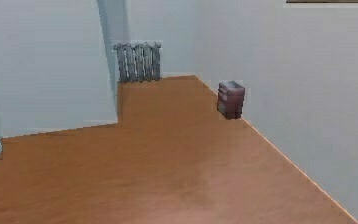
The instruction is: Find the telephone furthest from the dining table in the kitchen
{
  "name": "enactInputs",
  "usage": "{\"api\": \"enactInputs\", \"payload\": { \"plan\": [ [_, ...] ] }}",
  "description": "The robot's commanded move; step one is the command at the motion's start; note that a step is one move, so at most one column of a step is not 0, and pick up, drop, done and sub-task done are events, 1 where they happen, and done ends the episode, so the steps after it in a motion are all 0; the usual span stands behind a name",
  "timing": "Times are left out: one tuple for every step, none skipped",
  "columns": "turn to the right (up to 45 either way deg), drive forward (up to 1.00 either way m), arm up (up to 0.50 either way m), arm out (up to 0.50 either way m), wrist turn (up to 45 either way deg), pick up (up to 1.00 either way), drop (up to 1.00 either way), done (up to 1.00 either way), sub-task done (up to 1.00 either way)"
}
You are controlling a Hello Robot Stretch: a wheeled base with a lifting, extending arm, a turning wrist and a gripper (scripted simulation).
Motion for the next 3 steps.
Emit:
{"api": "enactInputs", "payload": {
  "plan": [
    [0.0, 0.30, 0.00, 0.00, 0.0, 0.00, 0.00, 0.00, 0.00],
    [-45.0, 0.00, 0.00, 0.00, 0.0, 0.00, 0.00, 0.00, 0.00],
    [-12.0, 0.00, 0.00, 0.00, 0.0, 0.00, 0.00, 0.00, 0.00]
  ]
}}
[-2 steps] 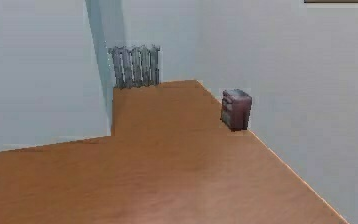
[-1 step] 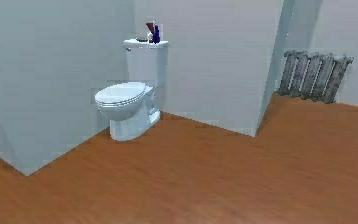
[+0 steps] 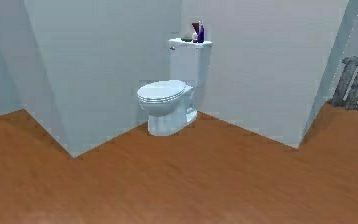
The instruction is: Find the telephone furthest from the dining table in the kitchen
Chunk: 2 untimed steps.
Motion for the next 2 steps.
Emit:
{"api": "enactInputs", "payload": {
  "plan": [
    [-3.0, 0.00, 0.00, 0.00, 0.0, 0.00, 0.00, 0.00, 0.00],
    [0.0, 0.45, 0.00, 0.00, 0.0, 0.00, 0.00, 0.00, 0.00]
  ]
}}
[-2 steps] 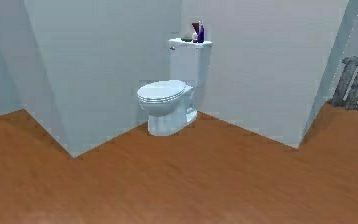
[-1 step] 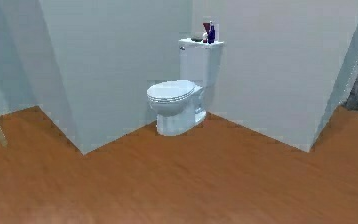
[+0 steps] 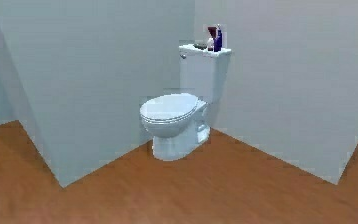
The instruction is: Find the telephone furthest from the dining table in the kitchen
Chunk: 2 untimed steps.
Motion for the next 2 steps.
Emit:
{"api": "enactInputs", "payload": {
  "plan": [
    [-45.0, 0.00, 0.00, 0.00, 0.0, 0.00, 0.00, 0.00, 0.00],
    [-9.0, 0.00, 0.00, 0.00, 0.0, 0.00, 0.00, 0.00, 0.00]
  ]
}}
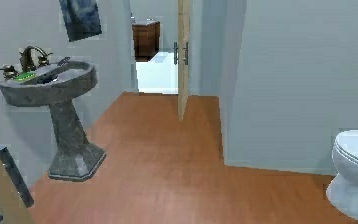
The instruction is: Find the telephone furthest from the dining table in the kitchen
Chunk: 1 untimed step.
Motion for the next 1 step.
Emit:
{"api": "enactInputs", "payload": {
  "plan": [
    [0.0, 1.00, 0.00, 0.00, 0.0, 0.00, 0.00, 0.00, 0.00]
  ]
}}
